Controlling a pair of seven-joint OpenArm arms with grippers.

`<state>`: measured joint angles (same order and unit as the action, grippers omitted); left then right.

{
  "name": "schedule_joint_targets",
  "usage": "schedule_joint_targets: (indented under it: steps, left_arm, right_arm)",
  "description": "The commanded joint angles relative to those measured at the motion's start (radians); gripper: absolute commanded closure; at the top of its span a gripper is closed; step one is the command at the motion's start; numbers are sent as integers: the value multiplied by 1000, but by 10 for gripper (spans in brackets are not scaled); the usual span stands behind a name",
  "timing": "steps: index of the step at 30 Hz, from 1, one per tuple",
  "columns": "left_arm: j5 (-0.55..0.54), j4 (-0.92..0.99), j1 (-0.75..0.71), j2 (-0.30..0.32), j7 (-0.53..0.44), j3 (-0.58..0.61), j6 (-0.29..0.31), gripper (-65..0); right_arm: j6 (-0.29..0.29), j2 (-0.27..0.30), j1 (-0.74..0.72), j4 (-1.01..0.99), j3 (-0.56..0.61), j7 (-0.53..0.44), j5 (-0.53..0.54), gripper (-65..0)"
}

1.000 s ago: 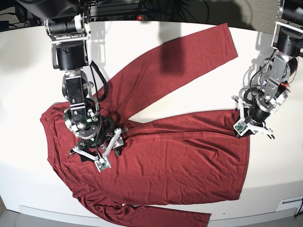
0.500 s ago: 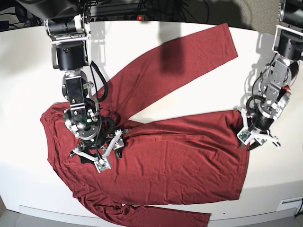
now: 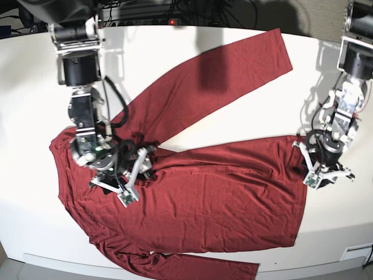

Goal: Fold the T-shirt properly
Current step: 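Lift the sleeve cuff with the left gripper and pull it away from the body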

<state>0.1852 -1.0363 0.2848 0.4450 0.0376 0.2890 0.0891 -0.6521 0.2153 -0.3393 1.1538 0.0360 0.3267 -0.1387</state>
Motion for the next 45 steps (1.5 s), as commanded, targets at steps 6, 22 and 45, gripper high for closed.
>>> schedule_joint_targets:
  steps: [6, 22, 45]
  left_arm:
    - [-3, -374, -158, 110, 79, -8, -11, -192]
    - [78, -1058, -825, 187, 583, -7, -14, -192]
    - [219, -675, -783, -27, 444, -8, -12, -192]
  right_arm:
    - [-46, 124, 37, 243, 0, 144, 127, -405]
    - [-46, 418, 379, 665, 0, 352, 251, -405]
    - [-46, 419, 378, 665, 0, 348, 333, -405]
